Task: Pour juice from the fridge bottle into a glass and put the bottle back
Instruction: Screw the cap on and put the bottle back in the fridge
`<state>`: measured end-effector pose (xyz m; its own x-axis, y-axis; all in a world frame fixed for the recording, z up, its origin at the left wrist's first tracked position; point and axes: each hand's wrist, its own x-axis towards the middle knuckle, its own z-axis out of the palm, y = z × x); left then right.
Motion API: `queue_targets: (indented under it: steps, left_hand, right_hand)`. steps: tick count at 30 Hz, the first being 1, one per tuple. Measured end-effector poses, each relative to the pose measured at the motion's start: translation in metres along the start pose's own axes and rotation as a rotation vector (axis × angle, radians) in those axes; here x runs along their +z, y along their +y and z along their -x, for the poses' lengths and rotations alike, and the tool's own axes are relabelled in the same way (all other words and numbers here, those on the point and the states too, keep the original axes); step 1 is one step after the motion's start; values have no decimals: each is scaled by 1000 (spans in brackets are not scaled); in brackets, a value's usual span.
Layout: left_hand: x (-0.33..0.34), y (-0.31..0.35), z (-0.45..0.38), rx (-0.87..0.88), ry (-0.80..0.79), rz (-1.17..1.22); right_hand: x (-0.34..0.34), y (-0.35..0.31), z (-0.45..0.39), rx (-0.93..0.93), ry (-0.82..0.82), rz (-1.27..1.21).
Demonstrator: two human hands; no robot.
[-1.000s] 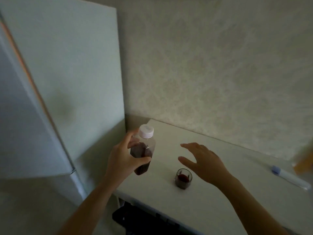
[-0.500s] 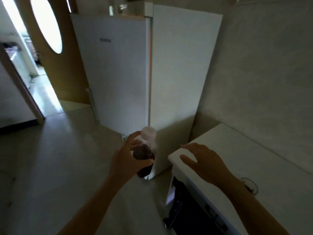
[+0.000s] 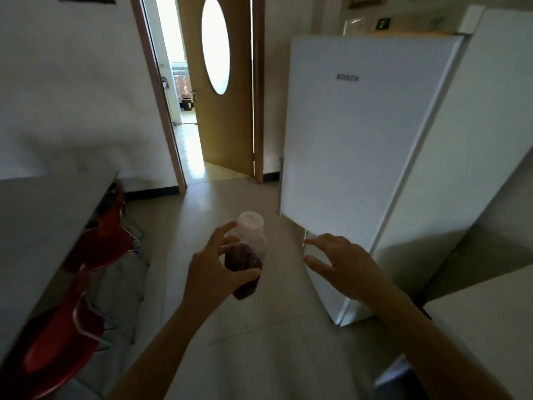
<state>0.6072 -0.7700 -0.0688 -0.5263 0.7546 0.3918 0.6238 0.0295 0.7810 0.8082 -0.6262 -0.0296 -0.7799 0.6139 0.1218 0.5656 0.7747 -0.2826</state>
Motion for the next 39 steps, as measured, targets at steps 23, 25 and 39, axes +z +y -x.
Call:
queue_targets:
  steps: [23, 25, 39]
  left_hand:
    - [-70, -221, -325, -75, 95, -59]
    - [-69, -240, -361, -60, 89, -83]
    - [2, -359, -683, 112, -230, -49]
  right_hand:
    - [85, -44, -454, -163, -68, -53]
    - [86, -37, -491, -142, -55, -45]
    - [75, 37, -735, 232, 43, 39]
